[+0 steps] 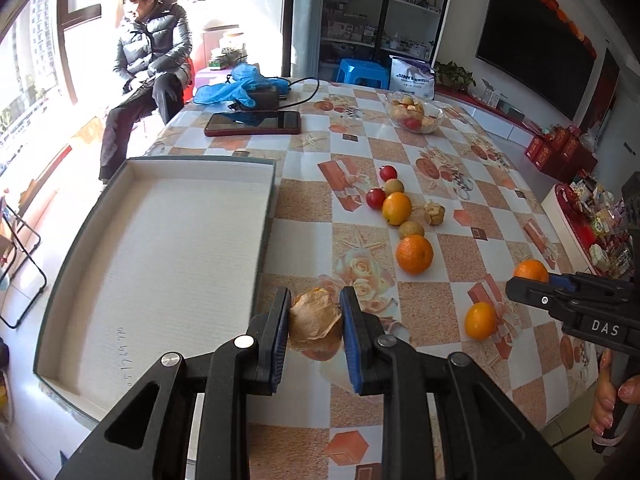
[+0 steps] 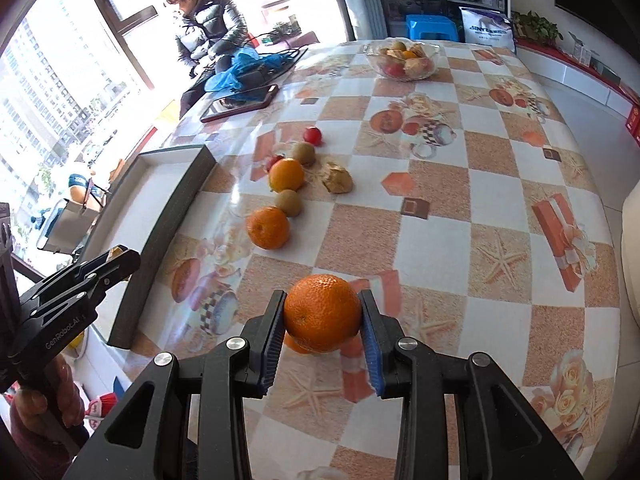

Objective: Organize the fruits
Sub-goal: 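Lower the ginger into the white tray with the left tool while the right tool releases the orange there, then withdraw both open tools from the tray back toward the fruits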

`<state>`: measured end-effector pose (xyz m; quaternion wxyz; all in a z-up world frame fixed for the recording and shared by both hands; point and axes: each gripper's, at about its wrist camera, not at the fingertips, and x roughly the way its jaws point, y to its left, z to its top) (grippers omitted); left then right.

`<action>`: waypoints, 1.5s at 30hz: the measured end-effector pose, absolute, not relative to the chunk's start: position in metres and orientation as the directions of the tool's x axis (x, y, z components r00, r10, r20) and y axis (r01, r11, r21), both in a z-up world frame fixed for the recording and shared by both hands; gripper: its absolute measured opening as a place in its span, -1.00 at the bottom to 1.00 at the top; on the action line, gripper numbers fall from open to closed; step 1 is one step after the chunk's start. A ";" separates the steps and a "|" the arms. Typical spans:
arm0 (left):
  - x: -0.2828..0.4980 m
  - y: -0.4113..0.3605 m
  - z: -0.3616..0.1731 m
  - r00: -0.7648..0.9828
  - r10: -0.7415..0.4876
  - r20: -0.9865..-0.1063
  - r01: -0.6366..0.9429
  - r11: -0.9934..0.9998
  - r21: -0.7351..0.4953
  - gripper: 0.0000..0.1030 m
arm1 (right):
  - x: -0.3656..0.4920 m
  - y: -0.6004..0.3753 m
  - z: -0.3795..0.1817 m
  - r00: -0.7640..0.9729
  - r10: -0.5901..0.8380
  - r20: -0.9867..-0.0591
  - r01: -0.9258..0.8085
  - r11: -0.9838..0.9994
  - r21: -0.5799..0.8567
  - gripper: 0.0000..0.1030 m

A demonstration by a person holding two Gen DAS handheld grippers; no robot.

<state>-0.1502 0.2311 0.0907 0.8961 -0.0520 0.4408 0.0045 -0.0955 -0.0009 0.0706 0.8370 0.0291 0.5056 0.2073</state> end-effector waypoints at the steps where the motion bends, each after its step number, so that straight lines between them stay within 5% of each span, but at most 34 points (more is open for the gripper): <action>1: -0.151 0.243 0.091 0.613 -0.012 -0.790 -0.081 0.994 -0.078 -0.47 | -0.093 0.012 0.074 0.390 0.402 -0.828 -0.342 0.898 0.275 -0.29; 10: -0.155 0.336 0.055 0.510 0.147 -0.847 -0.315 0.949 -0.025 -0.47 | -0.080 0.145 0.083 0.234 0.573 -0.785 -0.541 0.748 0.384 -0.29; 19: -0.156 0.361 0.025 0.455 0.193 -0.869 -0.369 0.929 0.014 -0.43 | -0.073 0.232 0.049 0.122 0.585 -0.802 -0.603 0.685 0.408 -0.29; 20: -0.156 0.361 0.025 0.465 0.196 -0.863 -0.364 0.931 0.015 -0.30 | -0.073 0.237 0.043 0.110 0.576 -0.810 -0.603 0.686 0.406 -0.28; 23: -0.157 0.365 0.022 0.464 0.229 -0.856 -0.381 0.924 0.041 0.59 | -0.072 0.242 0.028 0.076 0.545 -0.835 -0.594 0.697 0.401 -0.28; 25: -0.160 0.371 0.018 0.472 0.246 -0.847 -0.392 0.919 0.049 0.60 | -0.073 0.242 0.025 0.073 0.538 -0.840 -0.596 0.699 0.396 -0.26; 27: -0.163 0.379 0.016 0.482 0.221 -0.848 -0.396 0.918 0.014 0.63 | -0.077 0.240 0.028 0.087 0.532 -0.842 -0.608 0.698 0.379 0.05; 28: -0.164 0.382 0.015 0.487 0.199 -0.850 -0.390 0.921 -0.008 0.62 | -0.079 0.240 0.030 0.092 0.531 -0.843 -0.617 0.694 0.370 0.40; 34: -0.164 0.375 0.026 0.504 0.226 -0.833 -0.388 0.922 0.016 0.63 | -0.092 0.223 0.064 0.233 0.558 -0.797 -0.648 0.699 0.301 1.00; 39: -0.174 0.356 0.052 0.588 0.147 -0.795 -0.350 0.933 -0.086 0.64 | -0.099 0.165 0.102 0.426 0.515 -0.743 -0.599 0.777 0.194 1.00; 45: -0.167 0.272 0.070 0.630 0.000 -0.777 -0.127 0.987 -0.103 0.65 | -0.085 0.040 0.085 0.496 0.376 -0.783 -0.303 0.920 0.250 1.00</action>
